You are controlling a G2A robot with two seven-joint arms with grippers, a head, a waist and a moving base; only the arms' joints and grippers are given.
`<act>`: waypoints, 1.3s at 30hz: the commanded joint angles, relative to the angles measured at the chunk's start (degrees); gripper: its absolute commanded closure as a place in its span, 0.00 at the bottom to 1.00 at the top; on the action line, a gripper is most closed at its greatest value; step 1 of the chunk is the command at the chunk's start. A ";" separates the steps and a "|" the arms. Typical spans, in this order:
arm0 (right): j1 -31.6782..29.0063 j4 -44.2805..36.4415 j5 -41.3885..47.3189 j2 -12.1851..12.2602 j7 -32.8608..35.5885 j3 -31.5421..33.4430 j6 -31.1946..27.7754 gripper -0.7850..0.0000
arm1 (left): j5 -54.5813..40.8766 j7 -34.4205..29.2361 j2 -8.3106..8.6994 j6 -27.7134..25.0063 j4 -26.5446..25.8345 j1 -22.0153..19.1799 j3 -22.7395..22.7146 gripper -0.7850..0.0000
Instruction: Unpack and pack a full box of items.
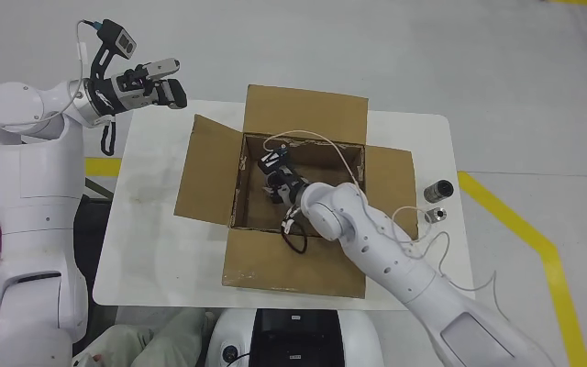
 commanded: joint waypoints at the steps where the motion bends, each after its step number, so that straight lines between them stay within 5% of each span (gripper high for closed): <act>1: 0.09 0.57 -0.31 -0.18 -0.09 -0.09 0.11 0.78 | 0.00 0.00 0.00 0.00 0.00 0.00 0.00 0.00; 4: 0.09 1.09 -0.65 -0.41 -0.22 -0.10 0.10 0.62 | 0.00 0.00 0.00 0.00 0.00 0.00 0.00 0.00; 12: -0.55 0.63 -1.85 -0.68 0.11 0.45 0.08 0.49 | 0.00 0.00 0.00 0.00 0.00 0.00 0.00 0.00; 17: -1.85 -2.17 -2.79 -0.44 0.91 1.42 -0.13 0.23 | 0.00 0.00 0.00 0.00 0.00 0.00 0.00 0.00; 39: -18.71 -31.41 -5.69 4.08 2.86 15.35 -5.16 0.27 | 0.00 0.00 0.00 0.00 0.00 0.00 0.00 0.00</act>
